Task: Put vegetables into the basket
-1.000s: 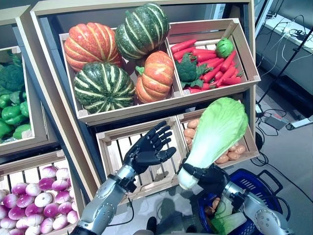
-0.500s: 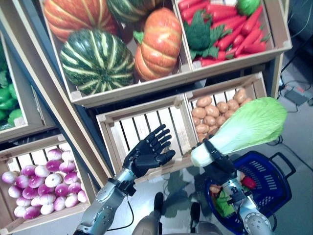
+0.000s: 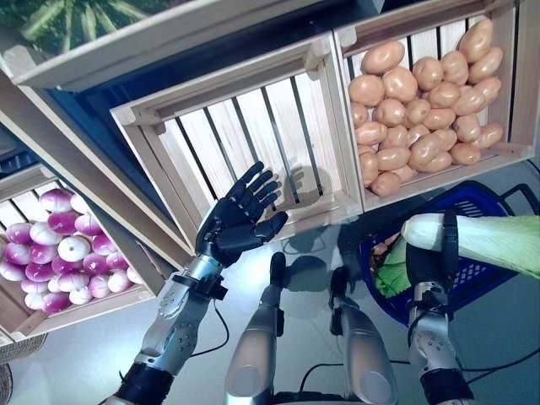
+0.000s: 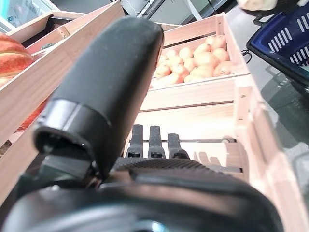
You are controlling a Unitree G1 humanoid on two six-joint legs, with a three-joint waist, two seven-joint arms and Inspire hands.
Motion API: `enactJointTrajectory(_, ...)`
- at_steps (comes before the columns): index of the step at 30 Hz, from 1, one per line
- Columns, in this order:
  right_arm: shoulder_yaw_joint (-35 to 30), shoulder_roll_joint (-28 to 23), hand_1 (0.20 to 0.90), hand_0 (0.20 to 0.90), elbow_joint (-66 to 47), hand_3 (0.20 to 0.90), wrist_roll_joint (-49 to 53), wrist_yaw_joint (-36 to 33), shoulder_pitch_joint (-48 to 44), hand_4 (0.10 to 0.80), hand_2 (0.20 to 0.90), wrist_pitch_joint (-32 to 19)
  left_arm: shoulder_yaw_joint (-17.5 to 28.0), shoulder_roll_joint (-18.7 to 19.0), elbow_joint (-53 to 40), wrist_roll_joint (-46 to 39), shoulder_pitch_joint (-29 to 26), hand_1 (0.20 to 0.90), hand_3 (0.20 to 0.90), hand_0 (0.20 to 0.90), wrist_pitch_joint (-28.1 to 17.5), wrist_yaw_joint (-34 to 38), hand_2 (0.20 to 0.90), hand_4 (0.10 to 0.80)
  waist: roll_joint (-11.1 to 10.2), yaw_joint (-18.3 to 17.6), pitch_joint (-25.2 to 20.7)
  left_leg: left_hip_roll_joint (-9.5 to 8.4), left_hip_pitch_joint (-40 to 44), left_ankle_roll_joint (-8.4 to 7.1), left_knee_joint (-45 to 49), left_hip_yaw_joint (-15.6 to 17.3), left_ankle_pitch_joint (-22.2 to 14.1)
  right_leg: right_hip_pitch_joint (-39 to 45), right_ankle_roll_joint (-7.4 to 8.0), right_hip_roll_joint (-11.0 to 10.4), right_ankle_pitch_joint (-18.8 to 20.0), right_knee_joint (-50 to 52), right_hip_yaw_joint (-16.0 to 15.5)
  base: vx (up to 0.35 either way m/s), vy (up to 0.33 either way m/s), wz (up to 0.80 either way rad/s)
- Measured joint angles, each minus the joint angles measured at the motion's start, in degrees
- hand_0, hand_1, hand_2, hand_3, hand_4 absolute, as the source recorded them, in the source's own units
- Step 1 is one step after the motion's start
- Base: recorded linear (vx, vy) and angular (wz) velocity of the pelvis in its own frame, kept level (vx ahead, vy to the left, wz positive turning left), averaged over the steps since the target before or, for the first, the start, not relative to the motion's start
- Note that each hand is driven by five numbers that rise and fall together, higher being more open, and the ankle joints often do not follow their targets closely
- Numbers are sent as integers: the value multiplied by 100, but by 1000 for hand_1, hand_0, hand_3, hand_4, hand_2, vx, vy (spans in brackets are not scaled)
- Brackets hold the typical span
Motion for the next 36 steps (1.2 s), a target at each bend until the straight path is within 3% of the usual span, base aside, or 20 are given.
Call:
enactJointTrajectory(5,-128,107,300,300,431,300,656,-308,-211,400,300,-211,-176,-12,102,3,-316,900,900,900,-5,24,900,800,-72,-15,68,-52,-522,-19,428,-16,-70,-667,-87,-86,-214,707,61,-38,-48,3)
enactJointTrajectory(20,-256,162,300,300,1678,300,654,-1186,-1155,400,300,-307,-626,-51,136,388,-935,900,900,900,-38,386,900,800,-79,-10,80,-56,-2020,-156,1643,27,-327,-2176,-292,-111,-403,1814,181,-46,-52,-2)
enactJointTrajectory(26,-264,-160,300,300,2283,300,18,-1747,-1792,400,300,59,-708,-46,228,375,-1249,900,900,900,-37,582,900,800,-76,40,83,-61,-2611,-186,2254,14,-493,-2704,-327,-95,-472,2254,264,-4,-7,-2)
enactJointTrajectory(31,-228,-601,300,300,3139,300,-608,-2324,-2268,400,300,975,-758,-29,249,373,-1468,900,900,900,-33,661,900,800,-72,157,84,-63,-2877,-191,2448,-20,-529,-2934,-335,-89,-472,2405,263,-1,-19,0)
enactJointTrajectory(36,-260,-912,300,300,3597,300,-736,-2573,-2551,400,300,1427,-756,75,245,239,-1592,900,900,900,-46,693,900,800,-59,259,91,-88,-3110,-191,2552,-34,-532,-3124,-334,-90,-473,2463,256,12,-12,3)
